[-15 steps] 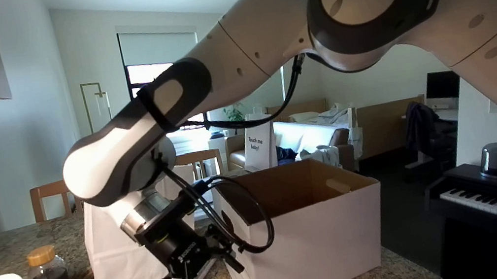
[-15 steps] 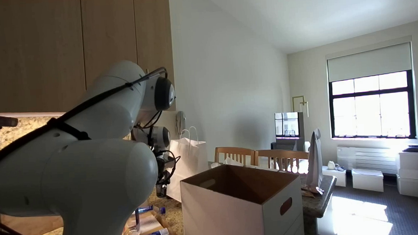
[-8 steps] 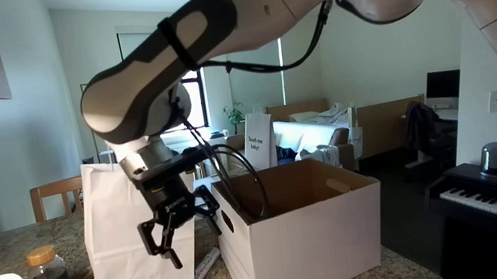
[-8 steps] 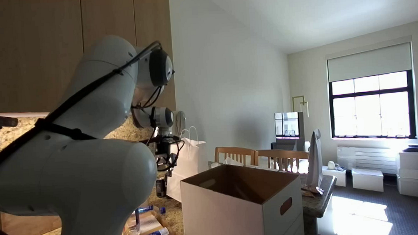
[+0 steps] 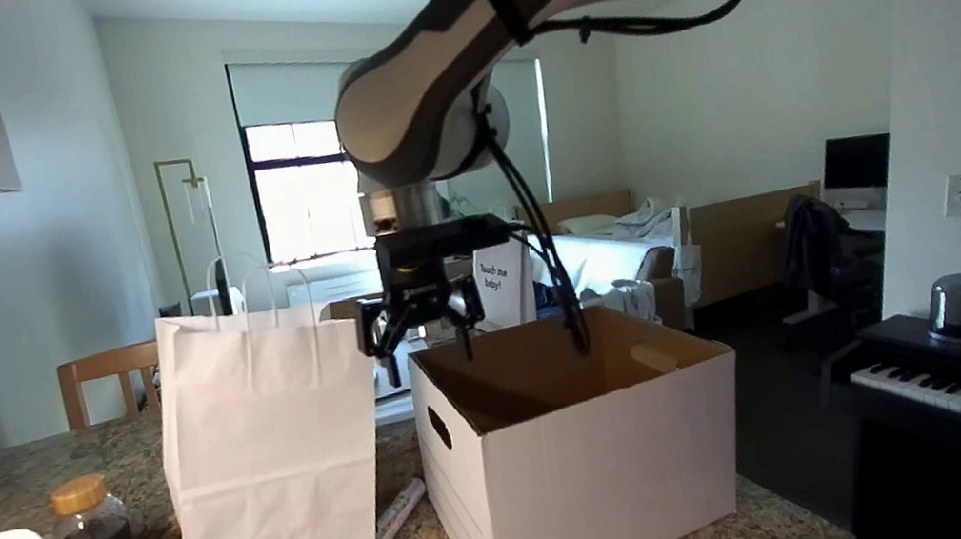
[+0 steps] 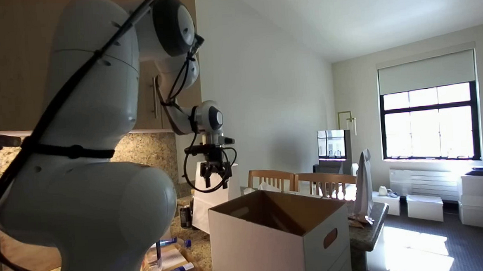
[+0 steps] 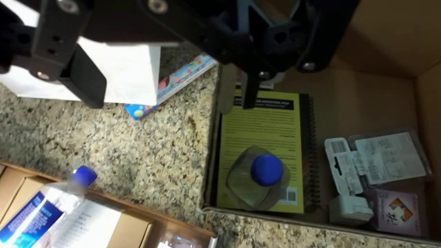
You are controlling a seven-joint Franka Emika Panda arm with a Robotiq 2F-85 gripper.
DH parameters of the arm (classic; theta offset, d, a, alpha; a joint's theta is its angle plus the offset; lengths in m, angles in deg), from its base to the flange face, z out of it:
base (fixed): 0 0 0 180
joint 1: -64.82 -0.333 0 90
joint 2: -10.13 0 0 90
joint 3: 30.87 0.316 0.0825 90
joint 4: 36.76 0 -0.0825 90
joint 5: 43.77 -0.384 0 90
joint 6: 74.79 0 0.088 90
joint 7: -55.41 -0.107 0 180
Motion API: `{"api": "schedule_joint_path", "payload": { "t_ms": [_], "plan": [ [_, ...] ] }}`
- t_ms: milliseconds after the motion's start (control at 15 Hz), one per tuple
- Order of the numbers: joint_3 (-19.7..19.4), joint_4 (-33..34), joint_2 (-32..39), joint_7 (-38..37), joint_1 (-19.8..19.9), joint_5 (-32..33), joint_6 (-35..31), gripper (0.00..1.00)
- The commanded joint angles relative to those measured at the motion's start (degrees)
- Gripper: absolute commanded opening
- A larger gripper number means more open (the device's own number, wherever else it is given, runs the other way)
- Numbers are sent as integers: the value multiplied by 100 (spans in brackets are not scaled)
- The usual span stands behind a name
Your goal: Remove the bottles from the box and put them on the table
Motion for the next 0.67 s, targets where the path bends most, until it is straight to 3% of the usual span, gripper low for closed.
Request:
{"api": "schedule_joint_path", "payload": {
  "t_ms": [0, 267, 600],
  "plan": [
    [-111, -1095, -969, 780, 598, -442, -552, 100],
    [-380, -1645, -1451, 1684, 1106, -423, -724, 100],
    [-729, -1556, -1399, 2395, 1539, -449, -623, 100]
  ]
}}
